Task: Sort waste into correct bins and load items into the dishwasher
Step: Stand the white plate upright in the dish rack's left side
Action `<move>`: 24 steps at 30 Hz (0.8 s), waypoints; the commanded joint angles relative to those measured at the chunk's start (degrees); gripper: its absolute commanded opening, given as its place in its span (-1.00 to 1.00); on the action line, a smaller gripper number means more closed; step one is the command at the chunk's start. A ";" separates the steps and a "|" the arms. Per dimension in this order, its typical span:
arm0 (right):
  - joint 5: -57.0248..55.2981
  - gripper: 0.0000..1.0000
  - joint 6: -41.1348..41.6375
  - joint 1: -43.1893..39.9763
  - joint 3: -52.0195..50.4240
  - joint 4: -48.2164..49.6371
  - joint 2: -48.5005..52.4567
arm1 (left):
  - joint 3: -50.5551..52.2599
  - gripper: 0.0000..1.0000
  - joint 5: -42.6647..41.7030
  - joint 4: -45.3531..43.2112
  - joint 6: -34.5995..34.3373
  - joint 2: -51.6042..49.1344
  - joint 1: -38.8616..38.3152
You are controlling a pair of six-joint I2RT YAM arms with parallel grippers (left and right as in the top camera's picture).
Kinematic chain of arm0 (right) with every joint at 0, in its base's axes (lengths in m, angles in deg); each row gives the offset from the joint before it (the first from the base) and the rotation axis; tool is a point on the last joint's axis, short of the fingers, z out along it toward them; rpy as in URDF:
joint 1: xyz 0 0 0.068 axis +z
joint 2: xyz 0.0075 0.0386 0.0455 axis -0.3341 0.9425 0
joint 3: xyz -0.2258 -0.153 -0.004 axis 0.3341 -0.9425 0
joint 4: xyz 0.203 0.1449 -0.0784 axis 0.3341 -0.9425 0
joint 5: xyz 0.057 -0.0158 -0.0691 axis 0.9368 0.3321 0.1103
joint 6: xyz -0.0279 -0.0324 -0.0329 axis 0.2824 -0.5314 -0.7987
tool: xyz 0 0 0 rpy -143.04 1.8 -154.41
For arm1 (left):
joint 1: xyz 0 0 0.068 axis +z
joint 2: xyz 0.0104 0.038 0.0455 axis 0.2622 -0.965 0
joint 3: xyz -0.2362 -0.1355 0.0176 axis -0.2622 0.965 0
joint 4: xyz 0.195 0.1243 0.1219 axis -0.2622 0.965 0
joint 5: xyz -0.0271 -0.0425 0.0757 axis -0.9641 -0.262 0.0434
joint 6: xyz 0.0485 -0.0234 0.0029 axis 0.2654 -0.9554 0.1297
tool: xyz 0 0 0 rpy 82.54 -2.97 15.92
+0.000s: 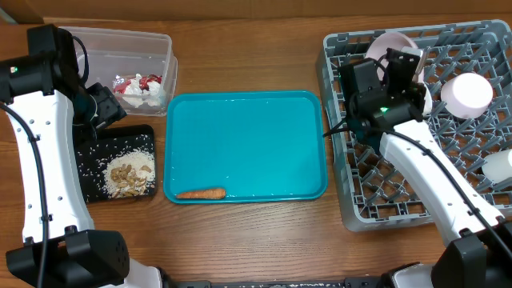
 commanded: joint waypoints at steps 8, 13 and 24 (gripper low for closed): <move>6.32 -0.92 0.70 -0.17 -0.63 1.79 0.24 | -0.42 0.40 -0.26 -0.13 -1.22 0.92 -0.09; 12.59 -0.92 0.66 -0.07 -0.63 1.22 0.24 | -0.42 0.39 -0.26 -0.31 -1.22 0.92 -0.09; 43.78 -0.92 0.68 -0.04 -0.63 2.14 0.24 | -0.42 0.40 -0.26 -0.31 -1.22 0.92 -0.09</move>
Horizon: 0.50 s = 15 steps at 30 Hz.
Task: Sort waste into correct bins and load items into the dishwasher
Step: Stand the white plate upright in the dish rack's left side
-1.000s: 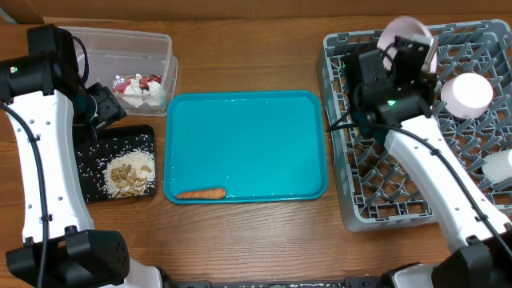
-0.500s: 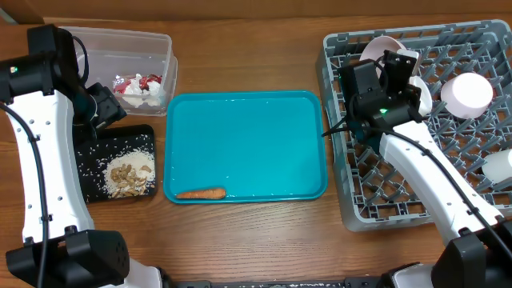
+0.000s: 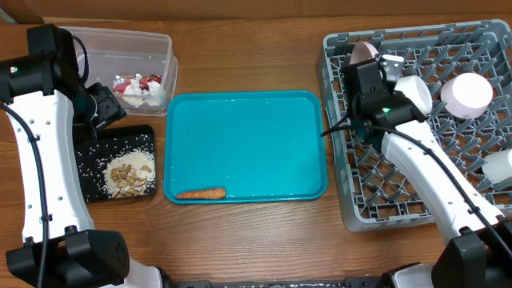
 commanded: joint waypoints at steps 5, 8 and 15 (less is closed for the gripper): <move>20.13 -0.70 0.57 0.92 -0.09 0.72 0.17 | -0.42 0.40 -0.26 -0.04 -1.25 0.92 -0.09; 21.35 -0.50 0.44 0.92 -0.07 -0.26 0.15 | -0.42 0.40 -0.24 -0.04 -1.25 0.92 -0.09; 19.54 -0.53 0.44 -0.72 2.32 -2.03 -2.45 | -0.42 0.40 -0.26 0.00 -1.22 0.92 -0.09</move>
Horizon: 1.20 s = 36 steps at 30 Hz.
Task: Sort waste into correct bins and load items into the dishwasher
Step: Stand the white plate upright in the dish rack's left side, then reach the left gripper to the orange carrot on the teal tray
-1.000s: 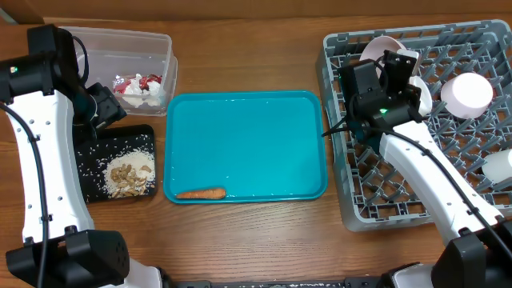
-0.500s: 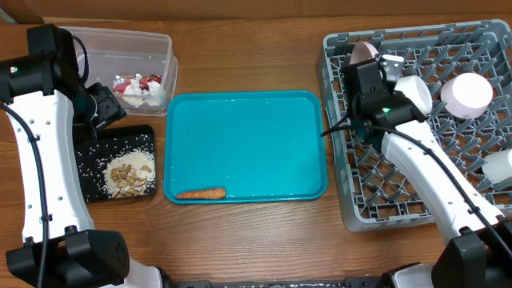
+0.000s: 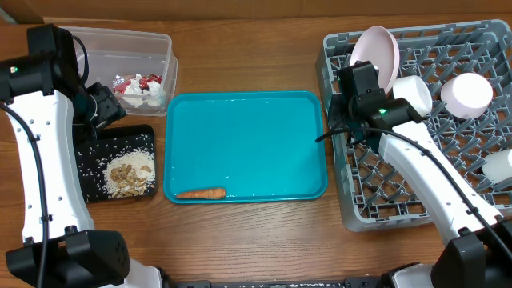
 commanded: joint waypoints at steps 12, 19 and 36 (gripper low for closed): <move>-6.91 -0.92 -4.33 -18.32 8.39 11.23 -3.78 | -0.42 0.40 -0.28 -0.04 -1.25 0.92 -0.11; 7.96 -0.92 -4.81 -24.33 8.39 14.53 3.96 | -0.42 0.40 -0.26 -0.04 -1.25 0.92 -0.09; 50.60 -0.92 -19.98 -24.37 8.39 12.76 9.88 | -0.42 0.40 -0.26 -0.02 -1.25 0.90 -0.11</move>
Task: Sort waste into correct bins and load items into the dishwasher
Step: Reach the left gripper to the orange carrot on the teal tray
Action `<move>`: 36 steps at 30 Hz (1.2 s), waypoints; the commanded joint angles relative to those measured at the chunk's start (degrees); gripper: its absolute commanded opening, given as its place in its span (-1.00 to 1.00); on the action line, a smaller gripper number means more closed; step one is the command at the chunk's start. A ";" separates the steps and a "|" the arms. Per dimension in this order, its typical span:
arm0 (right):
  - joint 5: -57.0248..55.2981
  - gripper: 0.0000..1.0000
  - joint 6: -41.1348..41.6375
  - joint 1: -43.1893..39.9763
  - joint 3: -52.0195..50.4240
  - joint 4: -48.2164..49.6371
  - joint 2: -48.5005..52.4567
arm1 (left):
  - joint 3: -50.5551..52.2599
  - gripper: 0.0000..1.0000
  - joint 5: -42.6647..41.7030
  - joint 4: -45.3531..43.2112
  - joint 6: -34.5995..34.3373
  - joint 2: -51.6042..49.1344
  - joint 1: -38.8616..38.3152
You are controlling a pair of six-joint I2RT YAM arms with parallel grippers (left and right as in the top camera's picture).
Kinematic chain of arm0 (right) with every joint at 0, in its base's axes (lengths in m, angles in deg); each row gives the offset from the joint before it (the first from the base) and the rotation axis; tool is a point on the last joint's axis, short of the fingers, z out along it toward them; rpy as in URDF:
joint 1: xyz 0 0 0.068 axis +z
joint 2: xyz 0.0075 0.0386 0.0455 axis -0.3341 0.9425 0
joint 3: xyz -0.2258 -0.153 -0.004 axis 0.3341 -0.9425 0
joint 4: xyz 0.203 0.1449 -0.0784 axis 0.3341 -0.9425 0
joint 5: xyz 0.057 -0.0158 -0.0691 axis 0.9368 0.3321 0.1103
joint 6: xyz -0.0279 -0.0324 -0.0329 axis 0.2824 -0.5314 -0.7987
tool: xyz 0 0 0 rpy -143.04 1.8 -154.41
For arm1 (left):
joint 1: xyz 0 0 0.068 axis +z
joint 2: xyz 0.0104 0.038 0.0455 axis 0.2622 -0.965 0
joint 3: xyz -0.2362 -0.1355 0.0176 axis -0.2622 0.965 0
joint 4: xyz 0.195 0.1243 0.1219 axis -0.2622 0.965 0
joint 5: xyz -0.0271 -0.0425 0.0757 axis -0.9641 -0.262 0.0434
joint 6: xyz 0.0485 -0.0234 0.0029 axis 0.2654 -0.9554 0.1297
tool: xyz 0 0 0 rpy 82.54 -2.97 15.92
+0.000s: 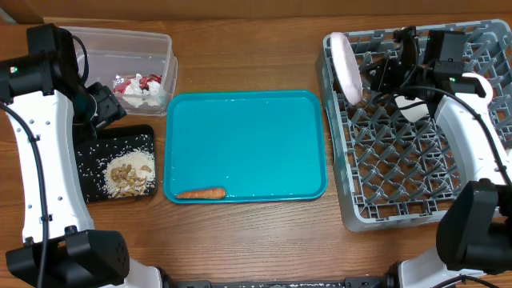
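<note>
A pink plate (342, 68) stands on edge in the left column of the grey dish rack (376, 192). My right gripper (390, 64) hovers just right of the plate, its fingers spread and apart from it. An orange carrot (200, 193) lies at the front edge of the teal tray (248, 136). At the far left, my left gripper (100, 106) hangs between the clear bin (164, 48) and the black tray (96, 188); its jaws are too dark to read.
The clear bin holds red and white wrappers (140, 88). The black tray carries rice and food scraps (128, 174). A white cup (412, 110) peeks out under the right arm in the rack. Bare wood lies in front of the tray.
The pink plate was held tilted at the rack's top left; it now stands on edge in the left column. My right gripper has let go and sits to its right. The left arm is unchanged.
My right gripper held the pink plate over the rack's upper left, turned differently at each moment. Now the plate stands upright in the rack and the gripper is off it. The carrot, bins and left arm stayed put throughout.
</note>
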 commanded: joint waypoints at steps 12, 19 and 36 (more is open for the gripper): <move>-16.46 -0.48 -1.84 0.02 0.70 -5.90 -7.56 | -0.42 0.41 -0.28 0.13 -1.25 0.92 -0.11; -18.25 -0.48 -1.86 2.23 0.70 -13.97 -15.91 | -0.39 0.48 -0.81 0.20 -1.22 0.87 -0.11; -20.85 0.12 -4.42 16.85 0.63 -34.14 -16.06 | 22.29 0.98 -13.09 -4.35 -14.88 0.85 -19.21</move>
